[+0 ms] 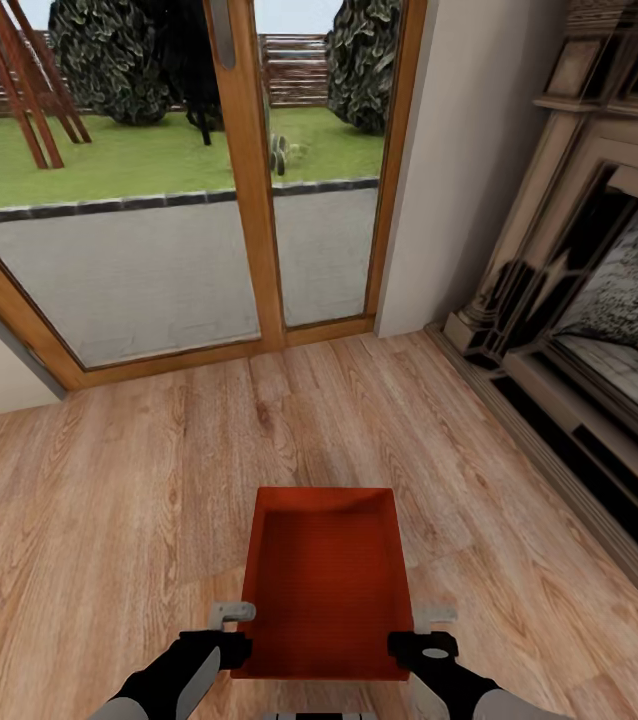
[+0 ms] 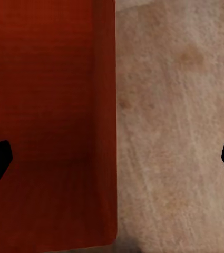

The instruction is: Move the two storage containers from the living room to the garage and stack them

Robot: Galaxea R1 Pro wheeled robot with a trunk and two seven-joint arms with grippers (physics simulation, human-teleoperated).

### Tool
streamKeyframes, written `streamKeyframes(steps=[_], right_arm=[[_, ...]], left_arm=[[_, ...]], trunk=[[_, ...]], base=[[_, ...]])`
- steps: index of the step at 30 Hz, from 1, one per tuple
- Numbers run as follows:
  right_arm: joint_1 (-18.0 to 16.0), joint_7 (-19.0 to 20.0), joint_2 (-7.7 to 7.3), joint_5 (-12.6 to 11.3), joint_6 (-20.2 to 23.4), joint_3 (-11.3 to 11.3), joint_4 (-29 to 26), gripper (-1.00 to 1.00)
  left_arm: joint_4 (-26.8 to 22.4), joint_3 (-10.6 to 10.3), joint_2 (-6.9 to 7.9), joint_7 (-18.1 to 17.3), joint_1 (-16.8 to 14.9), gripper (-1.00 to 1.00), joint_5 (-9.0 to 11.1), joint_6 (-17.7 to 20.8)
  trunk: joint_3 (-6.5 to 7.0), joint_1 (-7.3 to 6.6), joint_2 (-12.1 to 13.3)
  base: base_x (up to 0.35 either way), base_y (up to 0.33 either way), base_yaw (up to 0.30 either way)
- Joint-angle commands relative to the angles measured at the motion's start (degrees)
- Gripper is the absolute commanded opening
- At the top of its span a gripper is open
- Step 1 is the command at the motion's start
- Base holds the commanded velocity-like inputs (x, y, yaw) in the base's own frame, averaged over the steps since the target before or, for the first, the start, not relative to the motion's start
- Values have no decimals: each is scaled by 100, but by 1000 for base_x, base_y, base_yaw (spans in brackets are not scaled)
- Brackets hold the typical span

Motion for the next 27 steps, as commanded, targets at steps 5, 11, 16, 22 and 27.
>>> streamKeyframes(steps=[5, 11, 16, 22, 27], right_arm=[[-81, -19, 0, -62, -20, 45, -1, 100], [-262, -16, 0, -4, 23, 45, -1, 100], [-353, -16, 2, 22, 68, 45, -1, 100], [-397, -15, 2, 33, 81, 45, -1, 100], [-527, -5, 5, 40, 86, 45, 6, 100]], left_arm=[[-226, -47, 13, 46, -6, 100, 50, 72], [-303, -37, -19, 32, -194, 100, 76, 40], [-253, -37, -49, -14, -348, 100, 82, 22], [62, -38, -47, -25, -588, 100, 63, 7], [122, -38, -42, -28, -652, 100, 49, 1]], trunk=[[-4, -1, -1], [-4, -1, -1], [-4, -1, -1], [-4, -1, -1], [-4, -1, -1]], base=[[0, 0, 0], [0, 0, 0], [0, 0, 0], [0, 0, 0], [0, 0, 0]])
